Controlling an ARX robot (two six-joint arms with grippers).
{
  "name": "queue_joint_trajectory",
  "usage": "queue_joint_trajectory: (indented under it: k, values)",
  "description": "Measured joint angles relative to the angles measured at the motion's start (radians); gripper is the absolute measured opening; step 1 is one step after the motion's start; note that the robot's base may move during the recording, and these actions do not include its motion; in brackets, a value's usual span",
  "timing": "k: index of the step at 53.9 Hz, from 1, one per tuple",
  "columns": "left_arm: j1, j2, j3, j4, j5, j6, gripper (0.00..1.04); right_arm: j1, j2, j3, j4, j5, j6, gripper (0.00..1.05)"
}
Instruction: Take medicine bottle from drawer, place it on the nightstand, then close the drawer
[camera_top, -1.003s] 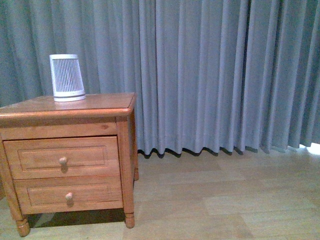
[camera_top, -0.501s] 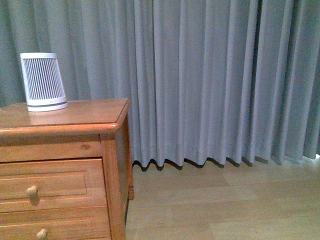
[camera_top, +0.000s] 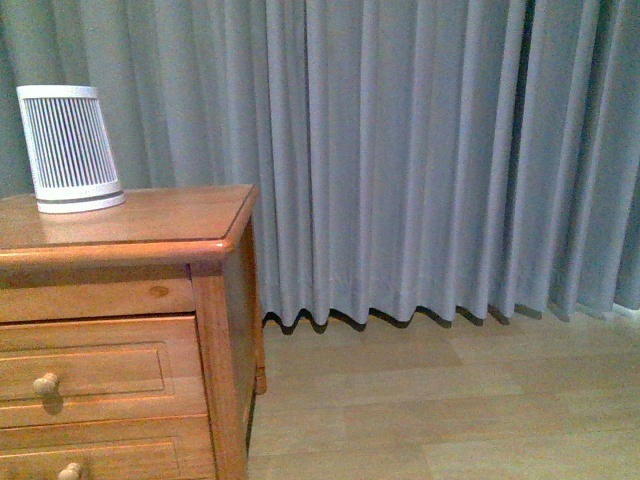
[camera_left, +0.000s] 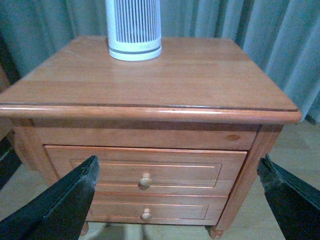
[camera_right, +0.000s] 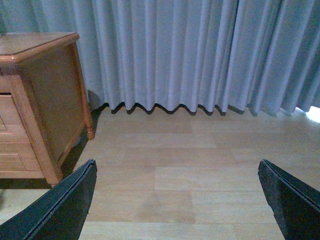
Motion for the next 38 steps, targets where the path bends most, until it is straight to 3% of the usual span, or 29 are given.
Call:
queue_joint_trajectory:
  k: [18,31,38]
  values:
    - [-0.076,0.712,0.275,0.098,-0.090,0.035,0.98,0.000,0.000,0.000,0.000,0.000,0.000,0.98]
    - [-0.067,0.922,0.537,0.045,-0.137,0.042,0.98,0.000,0.000,0.000,0.000,0.000,0.000,0.98]
    - [-0.042,0.956,0.613,0.023,-0.112,0.049,0.98,0.000,0.000,0.000,0.000,0.000,0.000,0.98]
